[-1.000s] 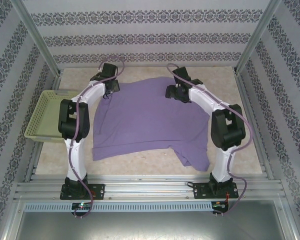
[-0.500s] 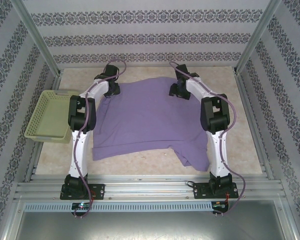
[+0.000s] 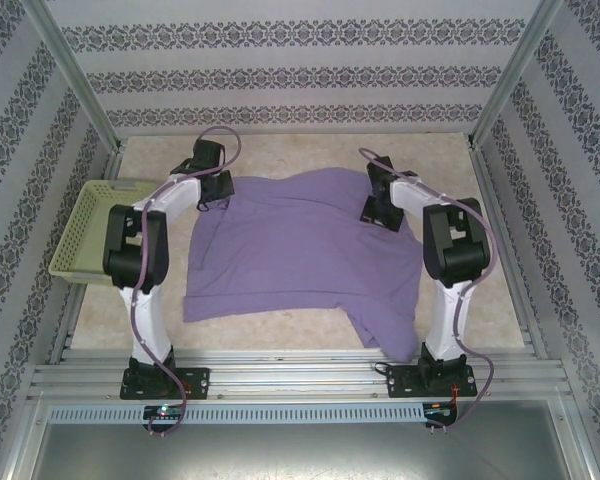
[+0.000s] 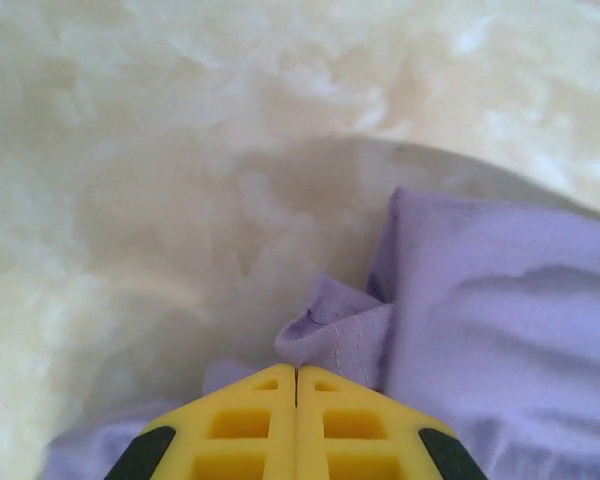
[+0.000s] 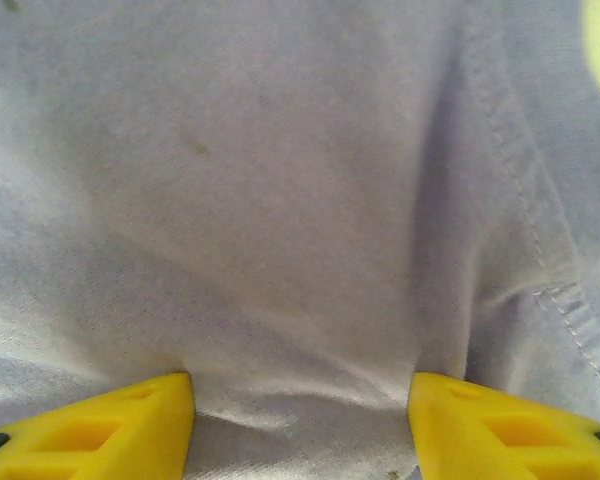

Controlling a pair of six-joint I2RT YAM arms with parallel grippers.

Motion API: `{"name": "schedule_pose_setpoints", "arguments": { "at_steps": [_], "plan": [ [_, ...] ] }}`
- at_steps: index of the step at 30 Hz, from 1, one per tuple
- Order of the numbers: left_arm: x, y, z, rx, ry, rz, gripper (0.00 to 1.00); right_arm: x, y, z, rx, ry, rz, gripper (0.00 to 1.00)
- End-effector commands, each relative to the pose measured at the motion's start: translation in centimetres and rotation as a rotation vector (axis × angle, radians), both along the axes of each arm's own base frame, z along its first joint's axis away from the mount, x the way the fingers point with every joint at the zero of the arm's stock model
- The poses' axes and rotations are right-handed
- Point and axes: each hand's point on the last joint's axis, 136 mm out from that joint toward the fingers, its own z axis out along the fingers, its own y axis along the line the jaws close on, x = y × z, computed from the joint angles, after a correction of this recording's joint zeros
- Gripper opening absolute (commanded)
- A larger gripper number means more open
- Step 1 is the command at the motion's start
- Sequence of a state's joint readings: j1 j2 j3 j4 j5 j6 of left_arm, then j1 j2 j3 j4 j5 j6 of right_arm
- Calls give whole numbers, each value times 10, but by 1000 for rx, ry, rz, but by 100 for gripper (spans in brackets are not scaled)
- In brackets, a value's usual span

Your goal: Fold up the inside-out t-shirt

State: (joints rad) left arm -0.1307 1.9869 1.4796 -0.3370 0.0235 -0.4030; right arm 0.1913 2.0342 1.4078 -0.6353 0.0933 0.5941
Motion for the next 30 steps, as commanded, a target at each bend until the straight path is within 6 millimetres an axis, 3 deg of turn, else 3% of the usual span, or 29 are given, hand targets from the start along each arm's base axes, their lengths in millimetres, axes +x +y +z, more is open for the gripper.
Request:
{"name": "schedule_pose_setpoints", "arguments": {
  "at_steps": [1, 8, 11, 14, 18, 21, 23, 27, 30],
  "plan": [
    [-3, -11, 49, -105, -170, 16, 0, -31, -16, 2, -25, -6, -77, 59],
    [-76, -50, 72, -159, -219, -33, 0, -103, -40, 0, -49, -36, -157, 56],
    [-104, -46, 83, -152, -280, -13, 0, -110, -45, 8, -57, -59, -159, 57],
    [-116, -28, 104, -123, -365, 33, 0, -102, -47, 23, -64, -121, -146, 57],
    [-108, 6, 119, -126, -391, 105, 0, -87, -54, 43, -120, -143, -131, 57],
    [-86, 25, 132, -160, -393, 116, 0, -79, -57, 40, -122, -127, -131, 57],
    [-67, 25, 132, -120, -352, 77, 0, -75, -57, 35, -122, -114, -128, 57],
    [-38, 26, 95, -61, -205, 66, 2, -68, -57, 38, -132, -115, -128, 57],
    [-27, 21, 67, -44, -91, 30, 2, -55, -47, 48, -92, -161, -85, 59]
  ]
}}
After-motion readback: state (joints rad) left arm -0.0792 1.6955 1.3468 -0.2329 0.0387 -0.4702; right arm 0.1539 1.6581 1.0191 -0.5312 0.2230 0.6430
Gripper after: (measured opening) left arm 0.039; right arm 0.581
